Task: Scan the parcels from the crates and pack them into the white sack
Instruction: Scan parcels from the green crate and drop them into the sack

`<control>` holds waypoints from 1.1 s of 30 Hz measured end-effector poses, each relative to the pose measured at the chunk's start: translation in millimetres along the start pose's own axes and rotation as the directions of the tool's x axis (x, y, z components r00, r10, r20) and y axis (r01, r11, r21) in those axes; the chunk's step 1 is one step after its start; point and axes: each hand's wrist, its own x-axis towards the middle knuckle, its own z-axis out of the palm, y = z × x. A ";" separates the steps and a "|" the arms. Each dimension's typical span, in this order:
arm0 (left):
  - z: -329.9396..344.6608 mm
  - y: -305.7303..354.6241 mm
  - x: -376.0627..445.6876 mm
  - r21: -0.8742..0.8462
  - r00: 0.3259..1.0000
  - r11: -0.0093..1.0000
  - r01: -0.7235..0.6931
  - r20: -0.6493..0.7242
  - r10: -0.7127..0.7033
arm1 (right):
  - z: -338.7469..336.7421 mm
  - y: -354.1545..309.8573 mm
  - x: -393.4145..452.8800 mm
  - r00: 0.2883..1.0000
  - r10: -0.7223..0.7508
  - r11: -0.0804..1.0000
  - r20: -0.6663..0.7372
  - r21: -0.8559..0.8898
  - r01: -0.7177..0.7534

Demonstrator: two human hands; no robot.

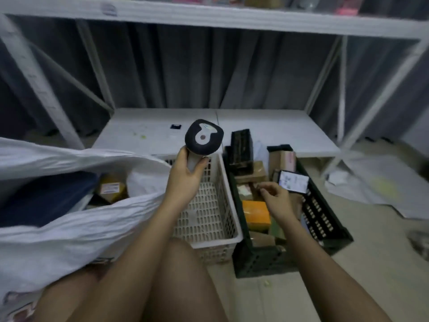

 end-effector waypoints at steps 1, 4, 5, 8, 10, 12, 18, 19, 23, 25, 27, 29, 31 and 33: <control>15.6 -4.9 2.8 0.010 0.998 1.000 0.003 0.060 -0.003 | -9.9 15.3 4.4 0.999 0.028 0.999 -0.019 -0.020 -0.028; 54.7 -26.8 7.8 0.044 0.980 0.999 0.032 0.197 -0.040 | -31.8 61.5 17.9 0.988 0.150 0.986 -0.048 -0.072 -0.153; 64.7 -35.1 8.2 0.046 0.972 0.998 0.048 0.227 -0.057 | -35.0 74.4 21.3 0.977 0.213 0.973 -0.034 -0.083 -0.215; 84.4 -64.0 4.5 0.057 0.952 0.991 0.122 0.277 -0.133 | -30.4 112.0 29.8 0.943 0.334 0.920 0.002 -0.216 -0.325; 88.7 -86.1 -2.3 0.072 0.938 0.982 0.175 0.292 -0.189 | -19.9 129.9 36.0 0.938 0.342 0.901 0.049 -0.301 -0.312; 88.6 -109.1 -11.6 0.066 0.919 0.967 0.247 0.301 -0.255 | -4.2 140.9 45.9 0.933 0.345 0.876 0.108 -0.395 -0.278; 91.3 -139.8 -12.3 -0.019 0.890 0.943 0.332 0.336 -0.307 | 55.8 167.4 81.0 0.912 0.378 0.814 0.159 -0.527 -0.246; 92.1 -142.4 -9.9 -0.026 0.891 0.942 0.334 0.334 -0.307 | 64.5 171.3 86.0 0.901 0.408 0.798 0.145 -0.535 -0.275; 90.5 -151.3 -8.6 -0.049 0.887 0.920 0.389 0.290 -0.359 | 83.1 180.7 97.3 0.867 0.495 0.725 0.055 -0.577 -0.377; 89.3 -152.6 -9.8 -0.050 0.886 0.917 0.395 0.284 -0.366 | 84.8 182.7 96.7 0.861 0.507 0.730 0.036 -0.549 -0.407; 87.2 -153.5 -10.5 -0.048 0.880 0.912 0.408 0.287 -0.379 | 82.3 182.4 98.0 0.863 0.505 0.752 0.021 -0.502 -0.427; 83.8 -155.9 -11.6 -0.043 0.876 0.907 0.418 0.285 -0.390 | 71.9 176.6 99.8 0.878 0.477 0.802 -0.033 -0.391 -0.451; 80.4 -156.0 -12.9 -0.045 0.874 0.903 0.426 0.276 -0.399 | 52.6 169.1 99.9 0.895 0.411 0.870 -0.175 -0.218 -0.442; 78.9 -152.9 -13.7 -0.046 0.881 0.906 0.420 0.262 -0.395 | 30.3 166.0 96.1 0.923 0.306 0.912 -0.233 -0.207 -0.354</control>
